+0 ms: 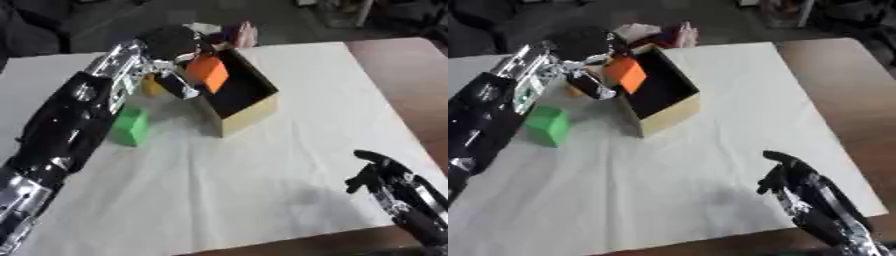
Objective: Pick up objects on the table and place them in the box.
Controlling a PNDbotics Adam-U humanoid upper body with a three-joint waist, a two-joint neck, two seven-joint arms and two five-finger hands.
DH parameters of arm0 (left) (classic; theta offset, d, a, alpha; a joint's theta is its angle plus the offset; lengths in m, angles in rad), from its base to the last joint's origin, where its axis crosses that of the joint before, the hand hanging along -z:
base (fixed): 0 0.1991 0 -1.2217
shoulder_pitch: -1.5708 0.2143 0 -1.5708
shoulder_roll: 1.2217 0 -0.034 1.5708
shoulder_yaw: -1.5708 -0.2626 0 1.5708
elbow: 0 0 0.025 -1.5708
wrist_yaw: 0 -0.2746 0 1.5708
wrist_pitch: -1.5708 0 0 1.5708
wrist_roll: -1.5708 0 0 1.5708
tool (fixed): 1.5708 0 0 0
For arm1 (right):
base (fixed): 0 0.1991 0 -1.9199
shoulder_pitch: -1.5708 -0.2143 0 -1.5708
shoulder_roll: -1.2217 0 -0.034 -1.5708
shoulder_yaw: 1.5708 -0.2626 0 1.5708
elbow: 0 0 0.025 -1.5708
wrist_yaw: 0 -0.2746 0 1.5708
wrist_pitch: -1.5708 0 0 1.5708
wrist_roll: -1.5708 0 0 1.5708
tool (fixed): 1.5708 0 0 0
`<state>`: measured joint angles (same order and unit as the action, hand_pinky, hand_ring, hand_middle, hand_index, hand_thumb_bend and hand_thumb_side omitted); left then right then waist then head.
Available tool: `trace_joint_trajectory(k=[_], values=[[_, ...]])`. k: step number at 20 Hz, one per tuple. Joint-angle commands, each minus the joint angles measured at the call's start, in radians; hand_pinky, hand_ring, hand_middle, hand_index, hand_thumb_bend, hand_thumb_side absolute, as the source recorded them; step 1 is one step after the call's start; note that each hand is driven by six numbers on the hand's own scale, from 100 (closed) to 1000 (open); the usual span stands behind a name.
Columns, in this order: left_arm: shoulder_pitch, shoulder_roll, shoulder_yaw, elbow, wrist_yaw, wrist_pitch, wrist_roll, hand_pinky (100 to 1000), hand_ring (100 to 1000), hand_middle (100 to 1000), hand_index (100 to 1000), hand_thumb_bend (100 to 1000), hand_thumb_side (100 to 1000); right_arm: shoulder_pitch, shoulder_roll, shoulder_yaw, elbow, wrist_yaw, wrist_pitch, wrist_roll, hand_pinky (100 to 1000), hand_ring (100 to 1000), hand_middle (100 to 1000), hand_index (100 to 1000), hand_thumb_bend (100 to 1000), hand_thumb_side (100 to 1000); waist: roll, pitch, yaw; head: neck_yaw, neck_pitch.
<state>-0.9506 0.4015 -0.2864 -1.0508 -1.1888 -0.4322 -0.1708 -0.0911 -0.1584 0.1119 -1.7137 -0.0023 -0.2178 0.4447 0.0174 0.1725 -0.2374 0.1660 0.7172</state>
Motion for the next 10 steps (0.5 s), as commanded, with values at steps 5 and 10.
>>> trace_joint_trajectory(k=[5, 10], values=[[-0.015, -0.004, -0.02, -0.006, -0.059, -0.023, 0.0, 784, 729, 736, 901, 529, 398, -0.017, 0.003, 0.0, -0.017, -0.006, 0.003, 0.004, 713, 549, 491, 882, 100, 541, 0.002, -0.009, -0.004, 0.0, -0.017], [-0.012, 0.026, -0.013, -0.036, -0.024, -0.024, -0.012, 782, 720, 727, 892, 442, 354, -0.016, 0.003, -0.003, -0.016, -0.004, 0.003, 0.002, 713, 549, 491, 882, 100, 541, 0.002, -0.009, 0.003, -0.008, -0.019]])
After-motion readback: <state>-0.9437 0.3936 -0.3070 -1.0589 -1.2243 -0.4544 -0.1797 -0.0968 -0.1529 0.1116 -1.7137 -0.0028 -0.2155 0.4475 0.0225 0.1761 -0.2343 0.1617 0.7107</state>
